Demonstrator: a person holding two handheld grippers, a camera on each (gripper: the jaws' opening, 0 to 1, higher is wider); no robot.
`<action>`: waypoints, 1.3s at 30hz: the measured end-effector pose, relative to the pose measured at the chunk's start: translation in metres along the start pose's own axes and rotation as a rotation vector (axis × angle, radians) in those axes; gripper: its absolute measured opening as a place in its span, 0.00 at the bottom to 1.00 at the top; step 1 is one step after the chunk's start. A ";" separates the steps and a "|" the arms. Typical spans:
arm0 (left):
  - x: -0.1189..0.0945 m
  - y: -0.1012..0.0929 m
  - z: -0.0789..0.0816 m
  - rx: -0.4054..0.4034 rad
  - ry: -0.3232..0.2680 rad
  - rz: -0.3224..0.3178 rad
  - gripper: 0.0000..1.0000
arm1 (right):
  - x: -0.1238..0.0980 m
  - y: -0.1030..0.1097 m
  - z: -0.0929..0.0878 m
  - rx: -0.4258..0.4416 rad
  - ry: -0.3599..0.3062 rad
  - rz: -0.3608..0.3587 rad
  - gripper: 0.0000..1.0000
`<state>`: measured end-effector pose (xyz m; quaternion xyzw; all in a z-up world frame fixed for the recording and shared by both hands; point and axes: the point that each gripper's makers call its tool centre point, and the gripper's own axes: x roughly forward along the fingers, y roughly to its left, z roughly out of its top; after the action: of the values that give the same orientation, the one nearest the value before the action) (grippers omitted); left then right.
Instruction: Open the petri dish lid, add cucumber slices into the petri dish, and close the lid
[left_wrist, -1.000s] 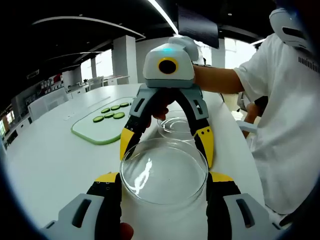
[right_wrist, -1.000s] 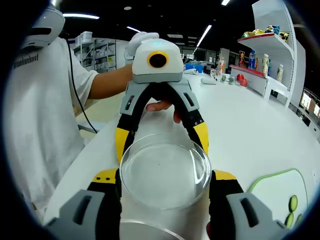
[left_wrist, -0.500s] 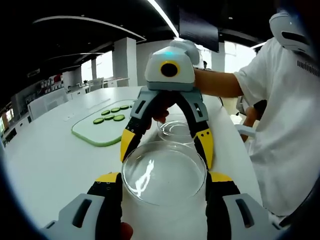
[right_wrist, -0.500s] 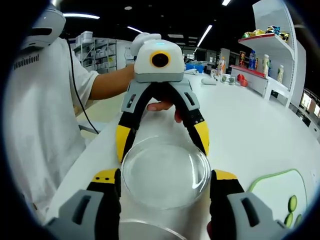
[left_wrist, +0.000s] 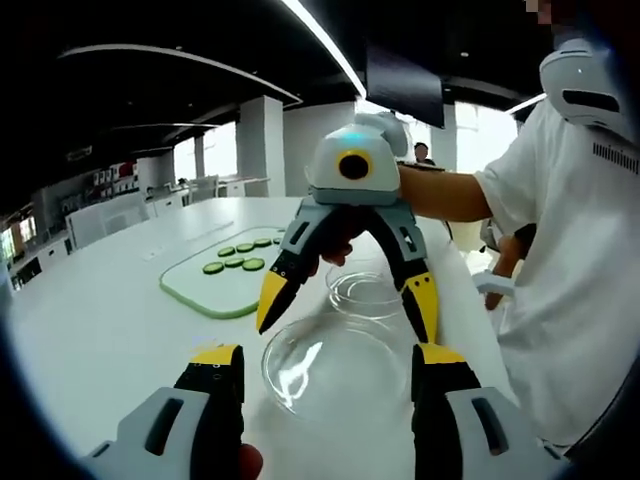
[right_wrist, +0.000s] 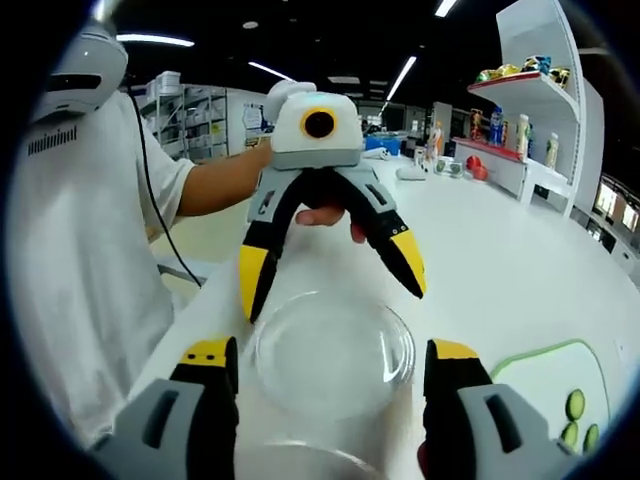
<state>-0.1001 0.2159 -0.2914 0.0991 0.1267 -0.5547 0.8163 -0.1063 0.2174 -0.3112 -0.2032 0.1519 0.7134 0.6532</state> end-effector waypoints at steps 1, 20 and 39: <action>-0.001 0.001 0.002 0.000 -0.009 0.006 0.68 | -0.003 -0.001 0.002 0.005 -0.011 -0.009 0.76; -0.011 0.005 0.029 0.047 -0.067 0.113 0.70 | -0.094 -0.012 0.009 0.034 -0.143 -0.302 0.77; -0.033 0.036 0.052 0.044 -0.158 0.284 0.69 | -0.213 0.001 -0.018 0.110 -0.250 -0.689 0.75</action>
<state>-0.0726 0.2421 -0.2306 0.0901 0.0346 -0.4423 0.8917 -0.0917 0.0232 -0.2233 -0.1182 0.0318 0.4616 0.8786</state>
